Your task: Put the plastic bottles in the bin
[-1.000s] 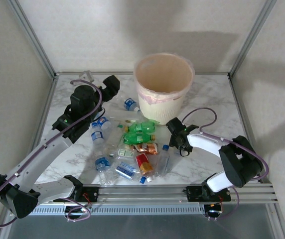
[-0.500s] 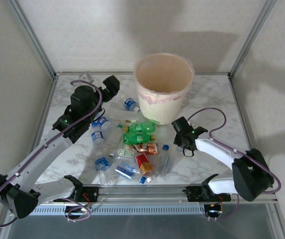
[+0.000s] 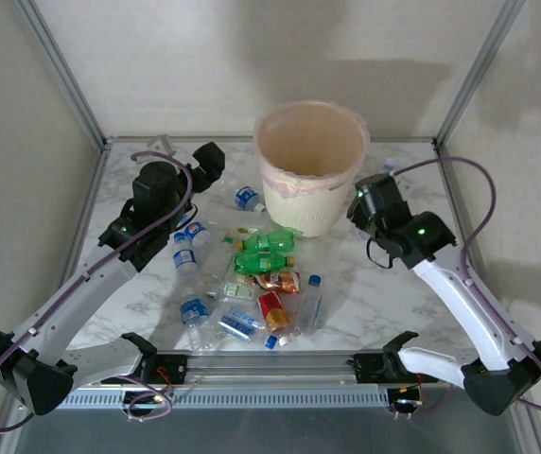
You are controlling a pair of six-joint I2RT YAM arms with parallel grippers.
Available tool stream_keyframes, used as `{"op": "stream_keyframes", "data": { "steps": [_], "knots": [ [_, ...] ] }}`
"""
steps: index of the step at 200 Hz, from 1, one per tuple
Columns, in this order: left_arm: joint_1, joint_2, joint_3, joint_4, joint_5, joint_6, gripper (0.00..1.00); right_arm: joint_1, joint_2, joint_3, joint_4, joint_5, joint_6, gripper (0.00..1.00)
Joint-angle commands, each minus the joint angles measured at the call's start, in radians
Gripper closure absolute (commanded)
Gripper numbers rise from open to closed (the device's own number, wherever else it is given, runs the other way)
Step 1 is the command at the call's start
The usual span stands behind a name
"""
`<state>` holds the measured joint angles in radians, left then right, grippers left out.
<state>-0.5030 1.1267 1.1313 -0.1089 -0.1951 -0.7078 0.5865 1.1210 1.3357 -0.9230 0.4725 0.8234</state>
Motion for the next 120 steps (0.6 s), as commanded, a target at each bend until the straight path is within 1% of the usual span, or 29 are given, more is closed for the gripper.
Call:
{"op": "stream_keyframes", "data": {
  "steps": [1,24,53,87,120],
  "knots": [
    [0.012,-0.007,0.022,-0.012,-0.014,0.007,0.0,-0.005,0.044,0.153,-0.04,0.041,-0.093,0.53],
    [0.017,-0.004,0.021,-0.021,-0.016,0.006,0.0,-0.004,0.134,0.319,0.021,-0.019,-0.187,0.52],
    [0.02,0.002,0.02,-0.036,-0.013,-0.003,0.0,-0.004,0.269,0.488,0.068,-0.069,-0.25,0.52],
    [0.027,0.008,0.015,-0.072,-0.037,-0.031,0.0,-0.005,0.383,0.573,0.139,-0.134,-0.311,0.5],
    [0.05,0.007,-0.006,-0.116,-0.05,-0.067,0.0,-0.006,0.448,0.597,0.156,-0.137,-0.332,0.49]
  ]
}}
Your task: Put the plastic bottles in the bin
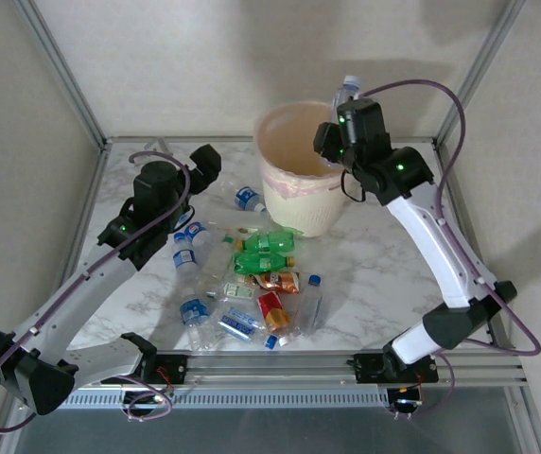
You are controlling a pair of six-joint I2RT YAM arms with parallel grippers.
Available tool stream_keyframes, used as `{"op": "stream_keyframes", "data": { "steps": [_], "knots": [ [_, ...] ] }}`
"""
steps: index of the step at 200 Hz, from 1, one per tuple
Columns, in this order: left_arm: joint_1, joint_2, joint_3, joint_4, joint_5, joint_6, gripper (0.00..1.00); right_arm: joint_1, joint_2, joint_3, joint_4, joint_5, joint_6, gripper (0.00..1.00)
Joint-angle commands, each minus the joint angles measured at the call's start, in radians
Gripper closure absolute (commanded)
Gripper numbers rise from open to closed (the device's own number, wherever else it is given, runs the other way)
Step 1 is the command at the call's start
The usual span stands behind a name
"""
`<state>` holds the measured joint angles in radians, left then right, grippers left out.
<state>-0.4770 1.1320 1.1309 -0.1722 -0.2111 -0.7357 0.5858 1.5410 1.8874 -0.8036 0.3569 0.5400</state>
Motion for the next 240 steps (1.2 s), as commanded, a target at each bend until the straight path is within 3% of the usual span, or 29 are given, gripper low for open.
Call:
{"op": "stream_keyframes", "data": {
  "steps": [1,49,76,108,140,162,240],
  "knots": [
    [0.025,0.002,-0.006,-0.054,-0.033,-0.04,0.0,-0.005,0.031,0.045,0.037,-0.02,-0.049,0.49],
    [0.053,0.004,-0.039,-0.057,-0.001,-0.099,0.0,-0.02,0.111,0.089,0.026,-0.022,-0.067,0.41],
    [0.054,0.017,-0.035,-0.05,0.036,-0.08,0.0,-0.021,0.121,0.105,0.027,-0.033,-0.077,0.29],
    [0.054,0.039,-0.019,-0.114,-0.012,-0.104,0.0,-0.021,0.101,0.099,0.026,-0.032,-0.076,0.18],
    [0.054,0.063,-0.02,-0.158,-0.03,-0.155,0.0,-0.014,0.047,0.064,0.03,-0.046,-0.065,0.19],
    [0.063,0.115,-0.007,-0.213,-0.02,-0.202,0.01,0.025,-0.069,-0.073,0.114,-0.069,-0.043,0.2],
    [0.138,0.385,-0.009,-0.154,0.157,-0.338,0.16,0.15,-0.296,-0.447,0.175,-0.09,0.086,0.22]
  ]
}}
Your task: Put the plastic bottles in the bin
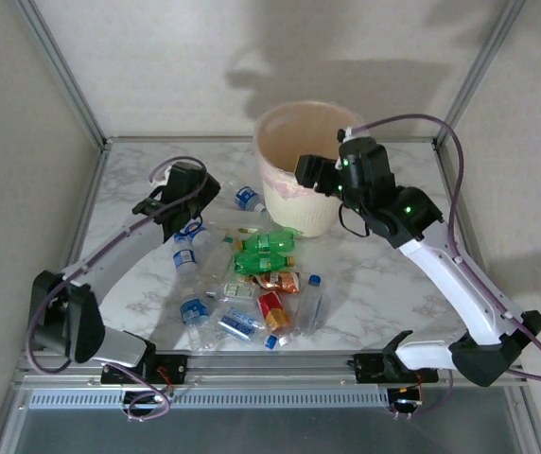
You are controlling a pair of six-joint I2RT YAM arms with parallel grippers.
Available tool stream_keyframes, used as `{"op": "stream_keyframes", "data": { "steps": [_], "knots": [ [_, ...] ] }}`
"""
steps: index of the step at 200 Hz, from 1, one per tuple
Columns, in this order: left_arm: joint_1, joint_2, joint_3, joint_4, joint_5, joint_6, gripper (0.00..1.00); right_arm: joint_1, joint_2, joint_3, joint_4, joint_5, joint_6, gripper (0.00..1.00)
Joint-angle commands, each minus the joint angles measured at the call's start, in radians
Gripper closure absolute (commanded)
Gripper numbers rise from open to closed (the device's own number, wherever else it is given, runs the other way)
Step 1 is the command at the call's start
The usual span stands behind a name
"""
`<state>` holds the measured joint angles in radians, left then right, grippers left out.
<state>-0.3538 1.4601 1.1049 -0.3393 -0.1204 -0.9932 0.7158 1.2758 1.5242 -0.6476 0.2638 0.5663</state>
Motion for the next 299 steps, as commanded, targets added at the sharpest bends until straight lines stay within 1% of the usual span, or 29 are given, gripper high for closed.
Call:
{"op": "stream_keyframes", "data": {
  "steps": [1,16,44,59,75,95,108,145,163,196,243,270,299],
  "knots": [
    [0.015,0.06,0.017,0.014,0.069,-0.082,0.16,0.019,-0.033,-0.088,0.019,0.004,0.061,0.22],
    [0.01,0.098,0.033,0.026,0.09,-0.11,0.16,0.021,-0.058,-0.129,0.025,0.006,0.077,0.22],
    [-0.016,0.155,0.076,0.002,0.071,-0.153,0.12,0.021,-0.08,-0.165,0.029,0.019,0.093,0.21],
    [-0.02,0.181,0.078,-0.001,0.093,-0.219,0.11,0.02,-0.075,-0.162,0.012,0.037,0.101,0.21],
    [-0.026,0.218,0.117,-0.016,0.11,-0.261,0.13,0.022,-0.068,-0.162,0.009,0.041,0.101,0.21],
    [-0.037,0.259,0.202,-0.076,0.079,-0.286,0.17,0.021,-0.074,-0.171,0.013,0.048,0.107,0.22],
    [-0.041,0.28,0.243,-0.139,0.064,-0.33,0.19,0.021,-0.081,-0.181,0.013,0.06,0.116,0.21],
    [-0.055,0.295,0.236,-0.157,0.063,-0.42,0.2,0.021,-0.095,-0.213,-0.001,0.087,0.135,0.21],
    [-0.064,0.29,0.199,-0.128,0.066,-0.458,0.21,0.021,-0.106,-0.229,-0.007,0.092,0.142,0.21],
    [-0.094,0.315,0.198,-0.139,0.047,-0.469,0.21,0.021,-0.106,-0.232,-0.043,0.122,0.144,0.21],
    [-0.096,0.34,0.164,-0.134,0.031,-0.465,0.21,0.021,-0.108,-0.231,-0.049,0.132,0.153,0.2],
    [-0.096,0.363,0.161,-0.129,0.038,-0.462,0.25,0.021,-0.097,-0.223,-0.052,0.133,0.154,0.2],
    [-0.088,0.387,0.173,-0.145,-0.021,-0.44,0.26,0.02,-0.09,-0.21,-0.063,0.146,0.155,0.2]
  ]
}}
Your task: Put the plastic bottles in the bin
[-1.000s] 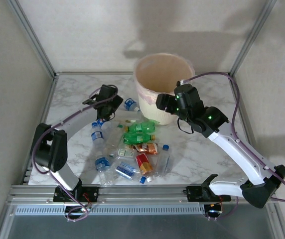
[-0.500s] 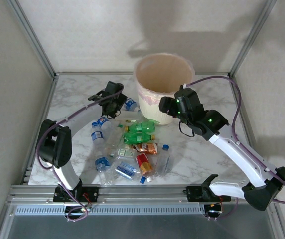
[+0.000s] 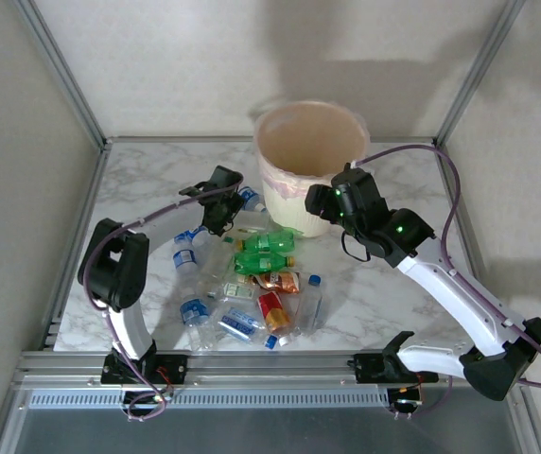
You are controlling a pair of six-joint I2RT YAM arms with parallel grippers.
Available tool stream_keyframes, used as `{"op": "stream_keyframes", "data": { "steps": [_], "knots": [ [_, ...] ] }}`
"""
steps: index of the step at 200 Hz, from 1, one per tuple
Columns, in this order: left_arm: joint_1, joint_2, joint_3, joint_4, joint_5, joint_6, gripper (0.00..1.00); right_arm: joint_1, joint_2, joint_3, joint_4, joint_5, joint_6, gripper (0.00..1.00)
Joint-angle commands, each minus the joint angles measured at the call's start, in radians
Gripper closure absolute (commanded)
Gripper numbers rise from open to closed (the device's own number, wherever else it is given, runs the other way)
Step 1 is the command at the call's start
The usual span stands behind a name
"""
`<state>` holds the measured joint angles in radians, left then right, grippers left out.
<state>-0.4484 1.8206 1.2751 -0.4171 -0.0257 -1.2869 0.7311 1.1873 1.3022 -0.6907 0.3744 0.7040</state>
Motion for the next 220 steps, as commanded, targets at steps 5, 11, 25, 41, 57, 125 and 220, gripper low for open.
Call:
{"op": "stream_keyframes", "data": {
  "steps": [5,11,25,41,57,125,220],
  "knots": [
    [0.014,0.034,0.008,-0.065,-0.115,-0.139,0.27,0.005,0.0,0.014,-0.021,0.037,0.017,0.2],
    [0.02,0.043,0.015,-0.062,-0.115,-0.132,0.27,0.005,0.001,0.017,-0.022,0.038,0.017,0.2],
    [0.039,0.066,0.038,-0.065,-0.118,-0.115,0.28,0.004,0.002,0.025,-0.027,0.04,0.015,0.2],
    [0.059,0.093,0.079,-0.079,-0.136,-0.089,0.28,0.005,0.002,0.031,-0.033,0.045,0.016,0.2],
    [0.076,0.129,0.137,-0.113,-0.168,-0.056,0.29,0.004,0.002,0.032,-0.039,0.049,0.017,0.2],
    [0.185,0.23,0.225,-0.14,-0.228,0.069,0.35,0.005,-0.013,0.022,-0.047,0.055,0.031,0.2],
    [0.203,0.232,0.293,-0.165,-0.157,0.119,0.33,0.005,-0.008,0.023,-0.043,0.055,0.038,0.21]
  ]
}}
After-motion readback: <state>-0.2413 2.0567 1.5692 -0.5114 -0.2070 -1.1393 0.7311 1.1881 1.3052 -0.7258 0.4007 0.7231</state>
